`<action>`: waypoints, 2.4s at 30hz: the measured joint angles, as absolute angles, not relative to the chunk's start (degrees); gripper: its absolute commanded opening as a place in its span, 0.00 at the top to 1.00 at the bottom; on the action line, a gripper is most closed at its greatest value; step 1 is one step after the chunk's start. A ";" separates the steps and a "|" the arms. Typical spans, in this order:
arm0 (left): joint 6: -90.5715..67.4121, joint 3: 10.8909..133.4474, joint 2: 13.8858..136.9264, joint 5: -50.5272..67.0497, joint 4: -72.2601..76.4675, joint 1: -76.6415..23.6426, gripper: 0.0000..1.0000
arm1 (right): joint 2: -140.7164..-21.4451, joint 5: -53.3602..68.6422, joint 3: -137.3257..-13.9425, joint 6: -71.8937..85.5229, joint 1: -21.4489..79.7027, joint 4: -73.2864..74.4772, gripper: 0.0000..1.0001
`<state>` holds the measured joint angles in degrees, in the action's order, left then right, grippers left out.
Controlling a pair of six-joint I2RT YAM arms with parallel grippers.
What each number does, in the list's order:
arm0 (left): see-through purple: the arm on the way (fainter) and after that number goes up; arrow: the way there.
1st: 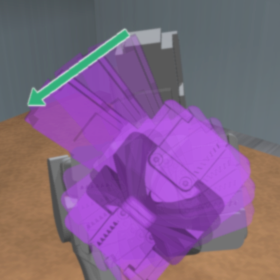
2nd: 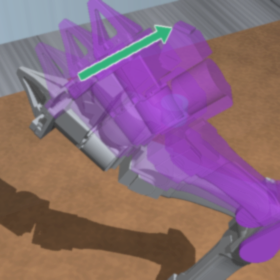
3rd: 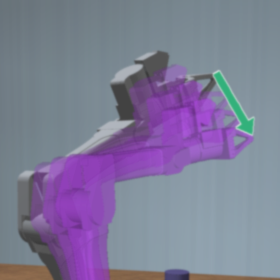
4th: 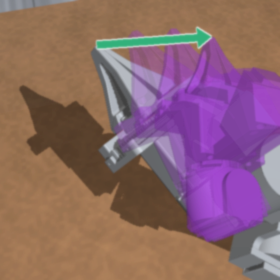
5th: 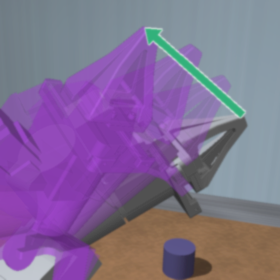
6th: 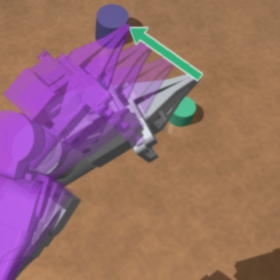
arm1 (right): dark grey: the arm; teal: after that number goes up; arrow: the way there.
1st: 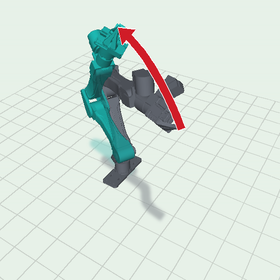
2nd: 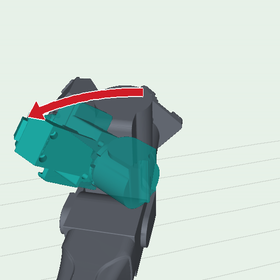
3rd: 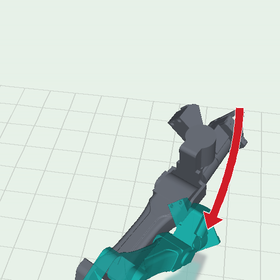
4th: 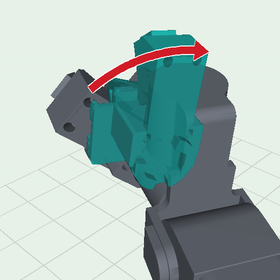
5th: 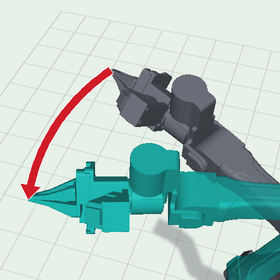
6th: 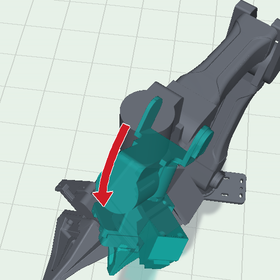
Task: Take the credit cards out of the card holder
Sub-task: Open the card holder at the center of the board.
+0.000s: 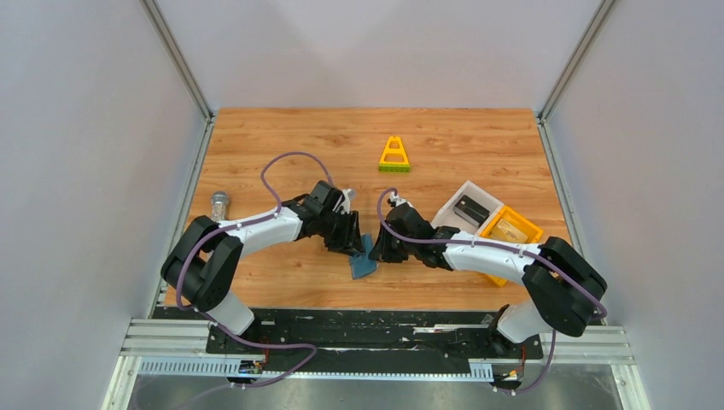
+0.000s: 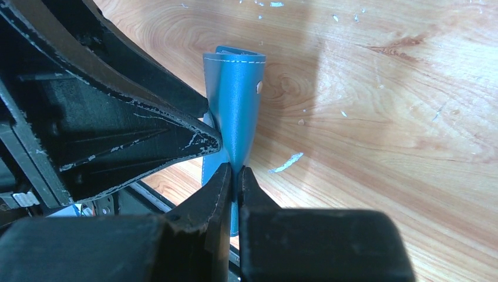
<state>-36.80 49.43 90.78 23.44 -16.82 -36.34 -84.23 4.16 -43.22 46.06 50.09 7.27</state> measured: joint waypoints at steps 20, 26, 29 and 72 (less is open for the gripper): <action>-36.05 50.13 90.78 23.42 -18.28 -36.73 0.93 | -83.46 2.66 -42.68 46.33 50.57 7.31 1.00; -35.00 50.46 90.76 22.15 -20.82 -36.84 1.00 | -82.72 1.93 -42.02 46.46 50.65 7.46 1.00; -34.46 50.46 90.76 21.74 -21.96 -36.84 1.00 | -82.61 1.78 -42.02 46.48 50.65 7.46 1.00; -34.54 49.32 81.21 22.09 -24.14 -36.99 1.00 | -88.29 -6.57 -50.33 46.48 53.58 18.37 0.17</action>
